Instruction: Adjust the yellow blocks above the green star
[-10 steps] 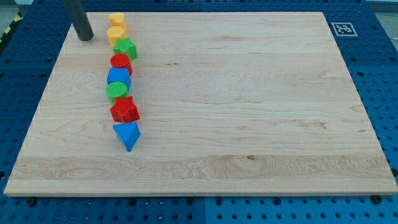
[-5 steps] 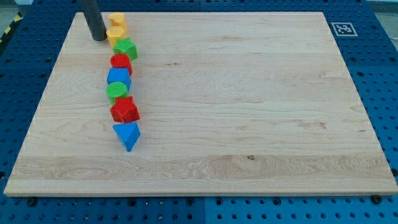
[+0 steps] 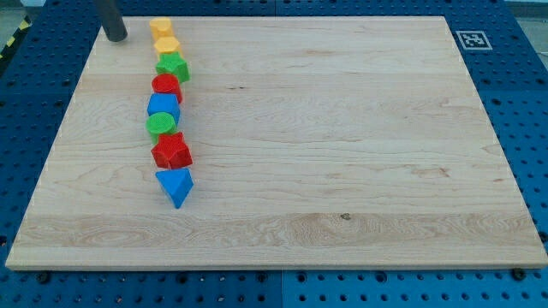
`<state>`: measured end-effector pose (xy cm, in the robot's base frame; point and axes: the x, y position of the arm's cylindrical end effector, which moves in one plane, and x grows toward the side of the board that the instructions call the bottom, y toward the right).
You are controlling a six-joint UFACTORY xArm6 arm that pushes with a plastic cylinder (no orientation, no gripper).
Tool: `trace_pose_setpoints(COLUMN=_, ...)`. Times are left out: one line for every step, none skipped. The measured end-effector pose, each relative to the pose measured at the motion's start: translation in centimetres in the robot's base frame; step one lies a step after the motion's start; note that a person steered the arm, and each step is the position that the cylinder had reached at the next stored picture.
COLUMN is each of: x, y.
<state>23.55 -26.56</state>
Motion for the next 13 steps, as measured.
trace_pose_setpoints(x=-0.8, y=0.2)
trace_pose_setpoints(x=-0.9, y=1.5)
trace_pose_setpoints(x=-0.9, y=3.6)
trace_pose_setpoints(x=-0.9, y=4.9)
trace_pose_setpoints(x=-0.9, y=4.9)
trace_pose_setpoints(x=-0.9, y=4.9)
trace_pose_setpoints(x=-2.1, y=4.2)
trace_pose_setpoints(x=-2.2, y=4.2)
trace_pose_setpoints(x=-2.1, y=4.2)
trace_pose_setpoints(x=-0.8, y=4.2)
trace_pose_setpoints(x=0.2, y=4.2)
trace_pose_setpoints(x=0.2, y=5.8)
trace_pose_setpoints(x=0.2, y=6.7)
